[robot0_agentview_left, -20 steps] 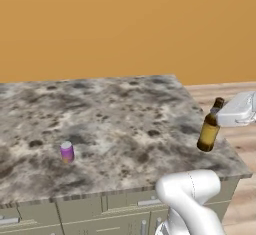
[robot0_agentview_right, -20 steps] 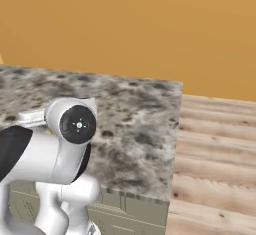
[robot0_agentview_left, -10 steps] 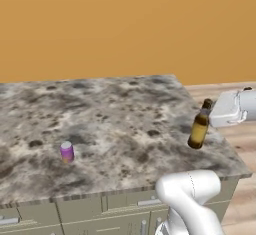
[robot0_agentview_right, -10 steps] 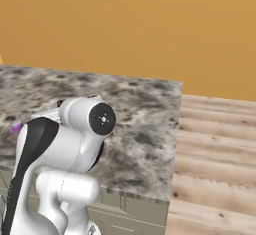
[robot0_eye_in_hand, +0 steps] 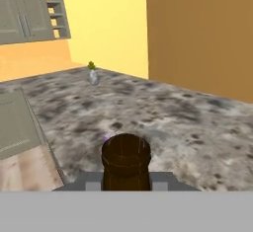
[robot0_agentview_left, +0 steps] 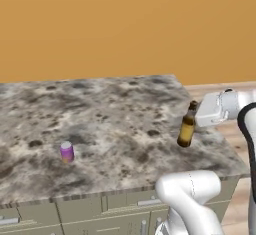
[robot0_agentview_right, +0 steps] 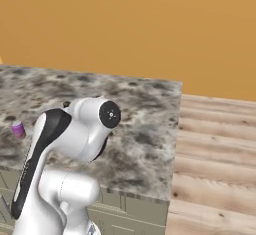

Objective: Move the drinks to the dining counter.

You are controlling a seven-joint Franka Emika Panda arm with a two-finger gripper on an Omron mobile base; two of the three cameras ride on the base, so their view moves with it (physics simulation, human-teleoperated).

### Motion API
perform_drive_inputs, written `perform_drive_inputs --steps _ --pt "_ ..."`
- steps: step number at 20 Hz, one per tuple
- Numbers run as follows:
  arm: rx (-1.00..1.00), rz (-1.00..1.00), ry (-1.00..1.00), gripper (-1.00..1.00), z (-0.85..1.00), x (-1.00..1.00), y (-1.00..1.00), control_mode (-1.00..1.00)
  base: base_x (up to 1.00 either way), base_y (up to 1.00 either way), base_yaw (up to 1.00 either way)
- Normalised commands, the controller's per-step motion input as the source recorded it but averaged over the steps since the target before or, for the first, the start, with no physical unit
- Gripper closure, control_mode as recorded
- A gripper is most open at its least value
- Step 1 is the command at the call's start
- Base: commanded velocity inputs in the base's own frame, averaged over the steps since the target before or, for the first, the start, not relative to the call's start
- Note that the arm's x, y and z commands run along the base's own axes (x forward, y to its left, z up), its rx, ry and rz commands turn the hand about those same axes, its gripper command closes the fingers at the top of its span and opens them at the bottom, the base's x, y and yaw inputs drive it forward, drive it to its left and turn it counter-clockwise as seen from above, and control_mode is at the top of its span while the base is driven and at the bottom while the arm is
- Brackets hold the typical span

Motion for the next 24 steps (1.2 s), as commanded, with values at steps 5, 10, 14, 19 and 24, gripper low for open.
perform_drive_inputs --steps 5,10,14,19,24 --pt "0.0 0.05 0.0 1.0 -0.41 0.45 0.06 -1.0 0.0 0.0 0.0" --pt "0.0 0.06 0.0 1.0 -0.37 0.42 0.01 -1.0 0.0 0.0 0.0" --pt "0.0 0.06 0.0 1.0 -0.37 0.38 0.0 -1.0 0.0 0.0 0.0" --pt "0.0 0.06 0.0 1.0 -0.35 0.26 0.0 -1.0 0.0 0.0 0.0" --pt "0.0 0.05 0.0 1.0 -0.4 0.26 0.0 -1.0 0.0 0.0 0.0"
